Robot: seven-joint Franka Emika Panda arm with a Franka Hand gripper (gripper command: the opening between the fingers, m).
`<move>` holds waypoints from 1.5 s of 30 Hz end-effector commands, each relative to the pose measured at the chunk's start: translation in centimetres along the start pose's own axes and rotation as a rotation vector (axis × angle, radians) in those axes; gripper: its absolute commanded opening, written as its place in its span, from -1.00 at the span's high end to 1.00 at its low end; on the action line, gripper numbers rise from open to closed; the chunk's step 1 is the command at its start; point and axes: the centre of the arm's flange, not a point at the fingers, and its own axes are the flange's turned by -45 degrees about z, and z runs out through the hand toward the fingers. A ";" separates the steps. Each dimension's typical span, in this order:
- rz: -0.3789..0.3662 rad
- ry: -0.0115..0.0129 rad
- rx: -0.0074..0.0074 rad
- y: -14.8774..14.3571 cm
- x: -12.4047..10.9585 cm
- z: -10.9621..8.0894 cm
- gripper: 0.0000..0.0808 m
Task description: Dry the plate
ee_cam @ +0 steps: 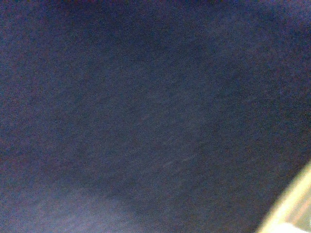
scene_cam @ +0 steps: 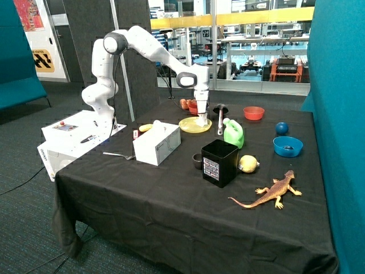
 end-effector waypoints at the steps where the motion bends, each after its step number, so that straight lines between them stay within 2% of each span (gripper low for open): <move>1: 0.048 -0.0044 0.0049 3.4 0.9 -0.4 1.00; 14: 0.140 -0.0046 0.0047 8.4 -0.9 -0.8 1.00; 21: 0.147 -0.0046 0.0047 10.0 -2.8 -1.4 1.00; 30: 0.141 -0.0046 0.0047 9.5 -5.4 -2.0 1.00; 37: 0.129 -0.0046 0.0047 8.7 -6.4 -3.9 1.00; 45: 0.125 -0.0046 0.0047 9.1 -7.0 -6.1 1.00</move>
